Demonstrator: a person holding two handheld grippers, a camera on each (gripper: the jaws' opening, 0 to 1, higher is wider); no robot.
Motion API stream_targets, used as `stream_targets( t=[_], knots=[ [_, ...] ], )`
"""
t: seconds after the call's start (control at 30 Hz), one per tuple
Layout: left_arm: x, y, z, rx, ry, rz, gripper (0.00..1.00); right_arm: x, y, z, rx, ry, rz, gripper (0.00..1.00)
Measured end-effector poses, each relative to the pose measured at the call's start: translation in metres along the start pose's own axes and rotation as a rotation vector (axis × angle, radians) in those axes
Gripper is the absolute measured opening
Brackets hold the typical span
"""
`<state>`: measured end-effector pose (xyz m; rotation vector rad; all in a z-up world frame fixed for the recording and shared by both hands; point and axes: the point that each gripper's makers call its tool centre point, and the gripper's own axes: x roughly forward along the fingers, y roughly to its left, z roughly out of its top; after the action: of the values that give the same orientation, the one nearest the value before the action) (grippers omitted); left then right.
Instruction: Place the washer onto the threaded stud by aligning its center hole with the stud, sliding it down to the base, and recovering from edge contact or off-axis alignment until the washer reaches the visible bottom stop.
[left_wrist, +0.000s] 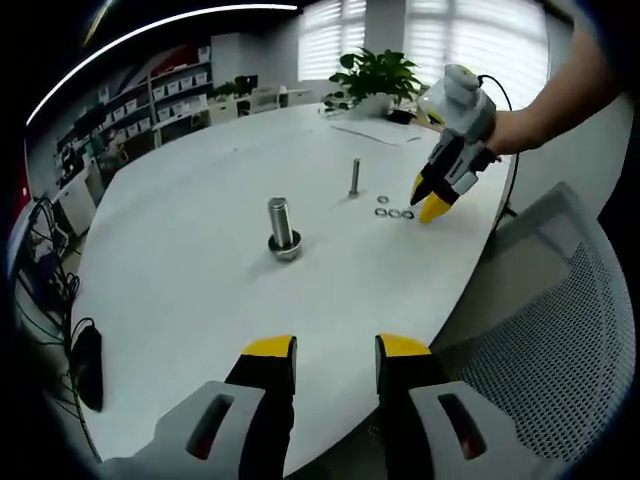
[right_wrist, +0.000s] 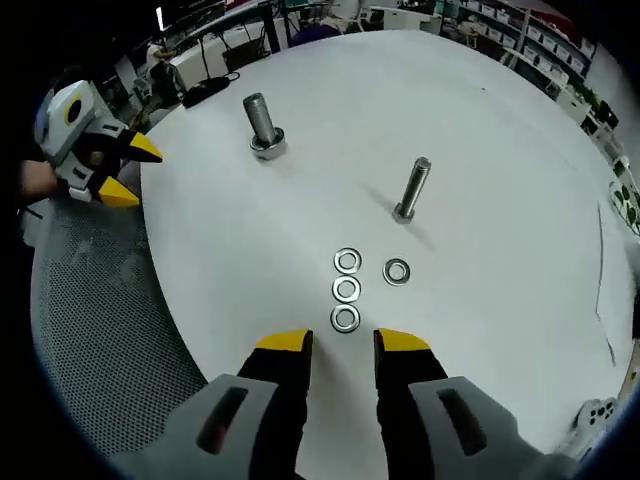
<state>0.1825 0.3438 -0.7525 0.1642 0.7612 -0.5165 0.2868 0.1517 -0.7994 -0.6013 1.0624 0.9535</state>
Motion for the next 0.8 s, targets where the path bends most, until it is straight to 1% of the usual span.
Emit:
stream_targets(
  t=[0.07,0.1,0.13,0.17,0.2,0.3,0.37,0.47,0.57,0.63,0.73,0.77,0.8],
  knots=[
    [0.0003,0.0006,-0.0001,0.0,0.0,0.001,0.3,0.0024,0.0012,0.0018,-0.007,0.002,0.005,0.26],
    [0.0006,-0.0005,0.0033,-0.001,0.0,0.0,0.3,0.0025,0.0004,0.0019,-0.021,0.007,0.005,0.25],
    [0.0007,-0.0011,0.0045,-0.002,-0.001,-0.002,0.3,-0.0002,-0.0032,0.0018,-0.04,0.013,-0.003,0.25],
    [0.0007,-0.0017,0.0056,0.0,-0.001,-0.002,0.3,-0.0003,-0.0047,0.0037,-0.084,0.012,-0.003,0.24],
    [0.0008,-0.0019,0.006,0.002,0.001,-0.002,0.3,-0.0006,-0.005,0.0025,-0.095,0.024,-0.006,0.24],
    [0.0011,-0.0018,0.0057,0.0,0.004,0.001,0.3,-0.0001,-0.0044,0.0049,-0.109,0.027,0.013,0.23],
    [0.0008,-0.0008,0.0065,-0.003,-0.001,0.004,0.3,0.0,-0.0044,0.0057,-0.137,0.039,0.023,0.23],
    [0.001,-0.0008,0.0055,-0.004,0.003,0.004,0.3,0.0015,-0.0045,0.0066,-0.15,0.059,0.031,0.22],
    [0.001,-0.0008,0.0049,-0.002,-0.002,0.007,0.3,0.0034,-0.0048,0.0051,-0.188,0.114,0.042,0.21],
    [0.001,0.0001,0.0048,-0.007,-0.005,0.008,0.3,0.0035,-0.0041,0.0053,-0.197,0.153,0.039,0.2],
    [0.001,0.0003,0.0047,-0.008,-0.004,0.009,0.3,0.0035,-0.0018,0.0049,-0.273,0.201,0.047,0.17],
    [0.0014,0.0002,0.0035,-0.005,-0.002,0.009,0.3,0.0038,-0.0015,0.0051,-0.272,0.203,0.047,0.16],
    [0.0015,0.0001,0.0033,-0.003,-0.002,0.009,0.3,0.0055,-0.0004,0.0046,-0.279,0.224,0.045,0.16]
  ],
)
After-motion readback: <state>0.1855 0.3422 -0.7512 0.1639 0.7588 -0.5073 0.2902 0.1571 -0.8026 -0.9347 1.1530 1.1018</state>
